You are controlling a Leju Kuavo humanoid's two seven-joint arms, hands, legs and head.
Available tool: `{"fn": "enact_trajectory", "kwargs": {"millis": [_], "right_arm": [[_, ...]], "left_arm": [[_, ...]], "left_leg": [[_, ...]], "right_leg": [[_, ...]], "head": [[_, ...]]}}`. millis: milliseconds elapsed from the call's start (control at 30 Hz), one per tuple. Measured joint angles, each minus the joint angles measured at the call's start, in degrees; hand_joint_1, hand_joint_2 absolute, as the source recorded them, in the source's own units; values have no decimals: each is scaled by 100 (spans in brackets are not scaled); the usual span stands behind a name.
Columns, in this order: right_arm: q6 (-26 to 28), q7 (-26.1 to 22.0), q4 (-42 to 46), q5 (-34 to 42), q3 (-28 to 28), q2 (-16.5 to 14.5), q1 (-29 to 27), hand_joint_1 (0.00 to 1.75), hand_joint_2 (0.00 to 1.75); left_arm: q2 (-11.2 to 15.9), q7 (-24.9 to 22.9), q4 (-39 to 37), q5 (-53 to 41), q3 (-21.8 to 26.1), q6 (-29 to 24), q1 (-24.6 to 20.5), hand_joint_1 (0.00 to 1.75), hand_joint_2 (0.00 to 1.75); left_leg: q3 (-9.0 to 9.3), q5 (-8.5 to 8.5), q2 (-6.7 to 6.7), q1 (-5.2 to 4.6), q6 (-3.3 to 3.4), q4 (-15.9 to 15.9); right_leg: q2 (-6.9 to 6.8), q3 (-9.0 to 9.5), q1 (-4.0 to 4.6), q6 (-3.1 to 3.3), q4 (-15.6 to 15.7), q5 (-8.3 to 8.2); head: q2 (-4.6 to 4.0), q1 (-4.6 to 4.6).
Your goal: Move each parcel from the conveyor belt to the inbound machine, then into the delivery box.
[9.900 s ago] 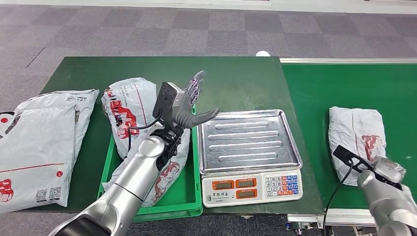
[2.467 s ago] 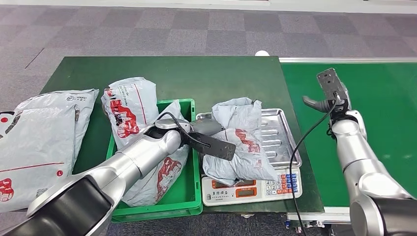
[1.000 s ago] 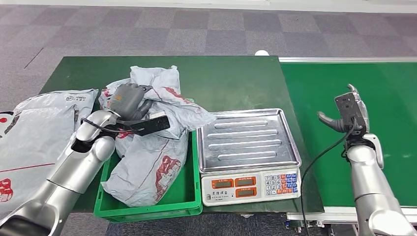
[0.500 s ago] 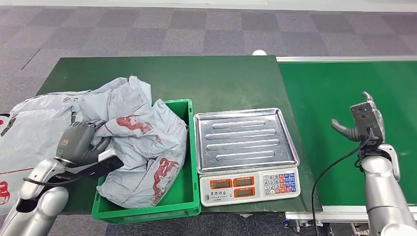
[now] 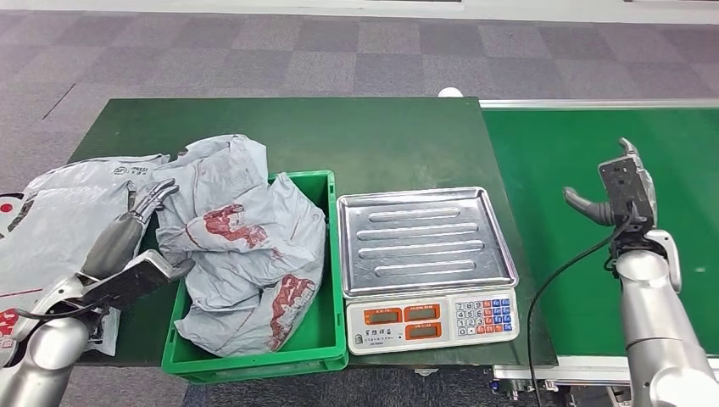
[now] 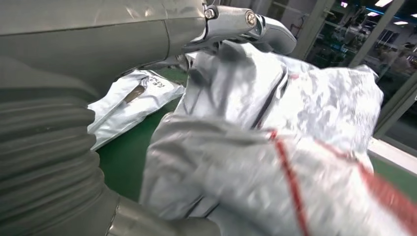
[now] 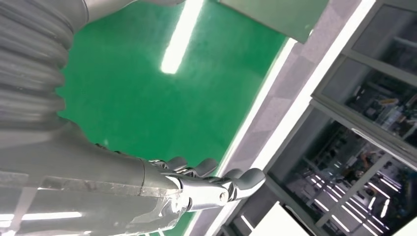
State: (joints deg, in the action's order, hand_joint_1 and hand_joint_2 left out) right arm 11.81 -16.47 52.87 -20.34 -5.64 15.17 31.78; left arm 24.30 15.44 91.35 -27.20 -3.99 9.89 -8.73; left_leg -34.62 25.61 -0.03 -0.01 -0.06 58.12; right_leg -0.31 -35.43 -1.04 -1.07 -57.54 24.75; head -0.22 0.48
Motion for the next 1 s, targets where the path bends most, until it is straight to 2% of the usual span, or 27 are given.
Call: {"fn": "enact_trajectory", "kwargs": {"millis": [133, 333, 567, 700, 867, 933, 1000], "right_arm": [[7, 4, -5, 28, 53, -9, 36, 0, 175], [-18, -60, -94, 118, 185, -10, 196, 0, 175], [21, -102, -217, 80, 490, -114, 357, 0, 175], [-62, -112, -290, 129, 658, -234, 492, 0, 175], [-322, -122, -349, 333, 1055, -609, 694, 0, 175], [-369, -112, -354, 410, 1204, -735, 755, 0, 175], [-373, -101, -357, 437, 1263, -789, 784, 0, 175]], "left_arm": [[9, 36, -197, 231, -22, 139, -223, 0, 175], [-5, 241, -932, 1182, -286, 721, -1039, 0, 175], [-330, 392, -1798, 2201, -513, 1164, -1912, 0, 175], [-647, 319, -2240, 2958, -615, 1763, -2448, 0, 175], [-1341, 35, -3055, 4607, -882, 3331, -3342, 0, 175], [-1564, 2, -3307, 4961, -995, 3618, -3562, 0, 175], [-1676, -5, -3438, 5037, -1041, 3628, -3666, 0, 175]], "left_leg": [[0, -1, -1, 0, 0, 1], [-3, -7, -15, 0, -2, 2], [-4, -15, -14, 0, -4, 4], [-6, -18, -17, 0, -4, 5], [-6, -23, -18, -1, -7, 6], [-5, -23, -17, -1, -7, 6], [-5, -23, -15, -1, -8, 6]], "right_leg": [[1, -3, 0, 0, 0, -2], [-13, -2, 0, 2, 0, -5], [-9, -4, 0, 4, 0, -13], [-10, -5, 1, 4, 0, -15], [-10, -3, -1, 2, -2, -22], [-7, -4, -1, 3, -2, -23], [-4, -5, -1, 3, -2, -23]], "head": [[0, 0], [0, 0], [0, 0], [0, 1], [0, 1], [0, 2], [0, 1]]}}
